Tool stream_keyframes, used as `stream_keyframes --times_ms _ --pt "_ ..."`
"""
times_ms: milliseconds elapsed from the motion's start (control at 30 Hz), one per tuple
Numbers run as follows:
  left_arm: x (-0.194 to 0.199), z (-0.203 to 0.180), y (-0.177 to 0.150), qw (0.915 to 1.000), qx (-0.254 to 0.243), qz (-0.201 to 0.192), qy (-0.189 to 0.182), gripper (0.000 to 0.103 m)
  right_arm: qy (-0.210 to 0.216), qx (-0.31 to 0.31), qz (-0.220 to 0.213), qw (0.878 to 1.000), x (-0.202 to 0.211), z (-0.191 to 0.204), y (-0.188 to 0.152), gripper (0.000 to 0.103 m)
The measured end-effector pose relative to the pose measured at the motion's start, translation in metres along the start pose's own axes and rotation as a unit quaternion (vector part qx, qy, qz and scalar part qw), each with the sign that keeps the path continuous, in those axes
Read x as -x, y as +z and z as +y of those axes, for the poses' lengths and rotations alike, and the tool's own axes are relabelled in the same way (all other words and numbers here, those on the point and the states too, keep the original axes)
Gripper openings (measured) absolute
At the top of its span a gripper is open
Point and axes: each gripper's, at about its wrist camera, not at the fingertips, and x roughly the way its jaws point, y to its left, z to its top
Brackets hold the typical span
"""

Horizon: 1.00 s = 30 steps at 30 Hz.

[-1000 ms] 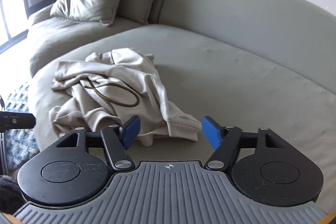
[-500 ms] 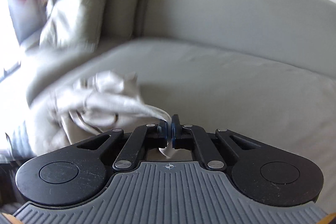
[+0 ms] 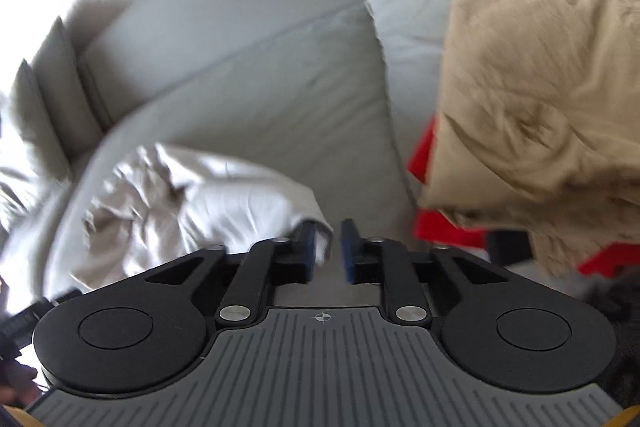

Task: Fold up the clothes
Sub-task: 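Reach both grippers to the crumpled white sweatshirt and grasp its edges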

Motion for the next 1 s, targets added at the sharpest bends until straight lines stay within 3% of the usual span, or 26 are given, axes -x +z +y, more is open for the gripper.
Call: stream_keyframes --times_ms 33,100,167,200,467,533,600,733,900,1000 --pt "-0.005 0.000 -0.007 0.9999 0.011 0.009 -0.006 0.073 -0.003 0.007 -0.006 1.000 0.002 0.000 -0.007 0.050" --pt "-0.016 0.000 -0.022 0.9984 0.044 0.015 -0.032 0.067 0.010 0.016 -0.016 1.000 0.005 -0.002 -0.013 0.053" --pt "-0.025 0.000 -0.036 0.9944 0.076 0.015 -0.072 0.046 0.033 0.027 -0.014 0.999 0.006 -0.001 -0.016 0.055" --pt "-0.029 0.000 -0.040 0.9916 0.094 0.014 -0.088 0.044 0.046 0.034 -0.008 0.998 0.006 0.002 -0.018 0.055" --pt "-0.042 0.037 -0.032 0.9644 0.243 -0.058 -0.086 0.042 0.088 0.054 0.013 0.995 0.002 0.012 -0.032 0.057" --pt "-0.053 0.050 -0.031 0.9463 0.303 -0.040 -0.105 0.042 0.087 0.052 0.017 0.995 -0.002 0.013 -0.031 0.057" --pt "-0.060 0.060 -0.031 0.9224 0.363 -0.033 -0.128 0.042 0.087 0.048 0.022 0.995 -0.007 0.013 -0.030 0.057" --pt "-0.074 0.065 -0.028 0.8995 0.415 -0.023 -0.136 0.042 0.086 0.056 0.024 0.994 -0.014 0.019 -0.028 0.057" --pt "-0.076 0.063 -0.022 0.8979 0.426 -0.019 -0.110 0.034 0.086 0.062 0.028 0.994 -0.020 0.025 -0.027 0.057" --pt "-0.077 0.065 -0.022 0.9011 0.424 -0.013 -0.090 0.017 0.080 0.070 0.025 0.994 -0.021 0.028 -0.025 0.057"
